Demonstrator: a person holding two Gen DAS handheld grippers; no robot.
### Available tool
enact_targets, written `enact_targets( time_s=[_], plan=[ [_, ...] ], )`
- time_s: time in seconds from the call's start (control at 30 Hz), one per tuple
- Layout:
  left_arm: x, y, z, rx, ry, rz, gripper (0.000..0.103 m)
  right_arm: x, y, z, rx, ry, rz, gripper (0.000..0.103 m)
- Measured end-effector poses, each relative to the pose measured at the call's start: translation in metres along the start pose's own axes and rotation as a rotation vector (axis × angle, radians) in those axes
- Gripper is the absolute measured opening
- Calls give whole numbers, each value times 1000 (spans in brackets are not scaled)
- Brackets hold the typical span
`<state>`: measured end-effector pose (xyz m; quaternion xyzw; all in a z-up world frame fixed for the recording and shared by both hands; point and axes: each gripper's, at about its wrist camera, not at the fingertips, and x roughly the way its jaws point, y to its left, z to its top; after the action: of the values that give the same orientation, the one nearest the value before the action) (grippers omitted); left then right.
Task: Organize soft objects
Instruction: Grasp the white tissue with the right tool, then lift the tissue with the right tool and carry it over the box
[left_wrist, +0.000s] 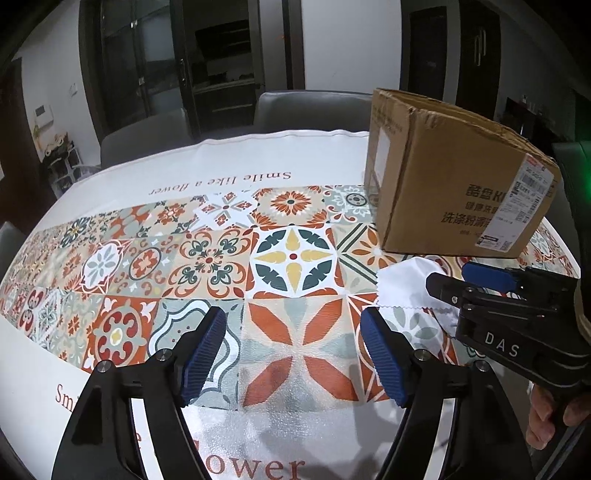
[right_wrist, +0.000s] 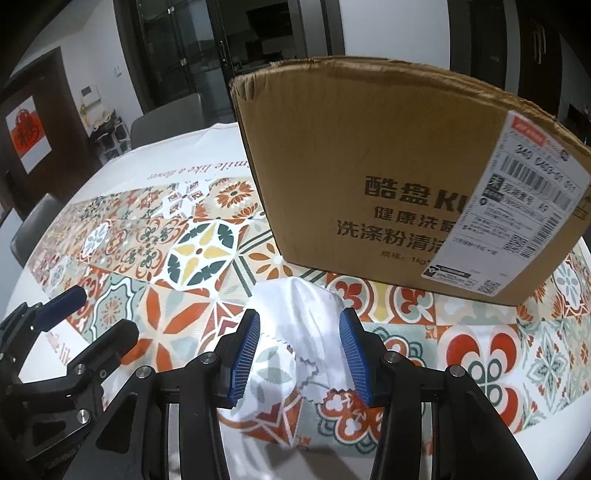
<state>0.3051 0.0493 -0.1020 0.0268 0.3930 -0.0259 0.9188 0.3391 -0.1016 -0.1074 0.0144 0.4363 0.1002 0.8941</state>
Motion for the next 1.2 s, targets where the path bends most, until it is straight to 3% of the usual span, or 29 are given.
enact_targets(
  time_s=[0.53, 0.8, 1.2],
  plan=[
    [17, 0, 4, 4, 29, 2, 77, 31, 2, 0, -36, 44, -49, 46],
    [16, -6, 7, 13, 23, -9, 77, 36, 2, -4, -47, 56, -54, 14],
    [-4, -15, 11, 19, -10, -27, 77, -4, -3, -11, -26, -1, -58, 10]
  ],
)
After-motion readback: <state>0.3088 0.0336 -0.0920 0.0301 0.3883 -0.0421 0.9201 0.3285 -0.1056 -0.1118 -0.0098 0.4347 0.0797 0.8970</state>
